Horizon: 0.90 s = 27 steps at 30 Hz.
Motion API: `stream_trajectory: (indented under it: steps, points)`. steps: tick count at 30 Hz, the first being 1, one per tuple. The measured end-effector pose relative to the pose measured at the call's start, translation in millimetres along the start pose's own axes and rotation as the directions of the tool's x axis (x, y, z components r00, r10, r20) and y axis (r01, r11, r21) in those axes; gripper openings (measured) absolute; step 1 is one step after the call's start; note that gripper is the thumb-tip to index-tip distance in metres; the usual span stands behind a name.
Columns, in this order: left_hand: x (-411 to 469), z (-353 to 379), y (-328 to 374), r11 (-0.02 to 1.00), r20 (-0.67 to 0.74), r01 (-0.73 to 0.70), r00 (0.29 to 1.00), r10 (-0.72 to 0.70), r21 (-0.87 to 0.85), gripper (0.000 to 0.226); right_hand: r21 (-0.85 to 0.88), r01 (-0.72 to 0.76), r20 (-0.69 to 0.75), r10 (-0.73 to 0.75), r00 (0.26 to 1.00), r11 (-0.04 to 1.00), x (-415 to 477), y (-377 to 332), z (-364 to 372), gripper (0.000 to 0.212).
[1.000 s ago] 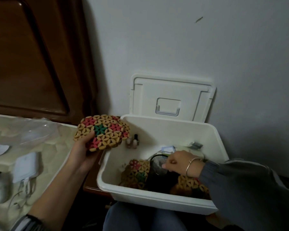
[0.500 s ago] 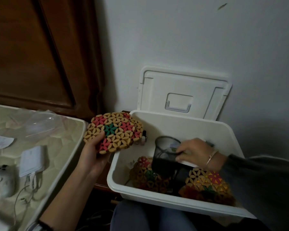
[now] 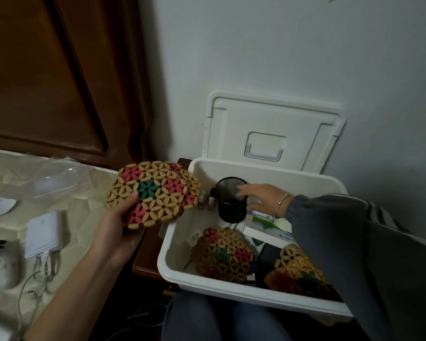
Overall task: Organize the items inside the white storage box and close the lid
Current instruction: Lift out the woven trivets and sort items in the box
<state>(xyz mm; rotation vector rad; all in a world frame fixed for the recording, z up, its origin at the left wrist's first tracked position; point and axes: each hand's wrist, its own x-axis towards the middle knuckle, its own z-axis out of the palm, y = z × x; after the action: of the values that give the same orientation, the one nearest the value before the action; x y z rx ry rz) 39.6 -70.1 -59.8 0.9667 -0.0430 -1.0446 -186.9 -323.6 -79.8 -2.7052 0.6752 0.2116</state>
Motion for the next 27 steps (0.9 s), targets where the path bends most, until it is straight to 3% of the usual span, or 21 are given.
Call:
stream_trajectory:
  steps: [3, 6, 11, 13, 16, 20, 21, 24, 27]
  points:
    - [0, 10, -5, 0.999, 0.033, -0.006, 0.999, 0.005, 0.043, 0.033, 0.016, 0.04, -0.001, -0.04, 0.999, 0.999, -18, 3, -10, 0.057]
    - [2, 19, -12, 0.998, 0.082, 0.006, 0.997, -0.012, 0.067, 0.046, 0.098, -0.095, -0.01, 0.096, 0.995, 0.991, -52, 15, -25, 0.051]
    - [7, 28, -24, 0.997, 0.146, 0.035, 0.988, -0.044, 0.063, 0.049, 0.011, -0.267, 0.243, 0.256, 0.936, 0.964, -105, 20, -20, 0.041]
    - [9, 32, -29, 0.998, 0.155, 0.044, 0.987, -0.051, 0.052, 0.052, -0.039, -0.263, 0.319, 0.261, 0.911, 0.964, -117, 18, -7, 0.041]
    - [9, 40, -36, 0.997, 0.155, 0.056, 0.986, -0.064, 0.055, 0.056, -0.146, -0.26, 0.299, 0.293, 0.908, 0.955, -125, 15, 11, 0.038]
    - [7, 46, -41, 0.996, 0.152, 0.032, 0.987, -0.045, 0.083, 0.053, -0.133, -0.2, 0.296, 0.232, 0.927, 0.971, -129, 9, 11, 0.013]
    - [6, 46, -40, 0.997, 0.152, 0.023, 0.988, -0.035, 0.075, 0.052, -0.097, -0.183, 0.296, 0.204, 0.933, 0.978, -131, 8, 5, 0.011]
    - [4, 42, -35, 0.999, 0.139, 0.04, 0.99, -0.037, -0.02, 0.048, 0.109, -0.192, 0.194, 0.168, 0.966, 0.975, -131, 1, -27, 0.034]
    - [0, 34, -26, 0.996, 0.107, 0.044, 0.994, -0.035, -0.08, 0.042, 0.481, -0.224, 0.083, 0.211, 0.974, 0.847, -119, -4, -46, 0.032]
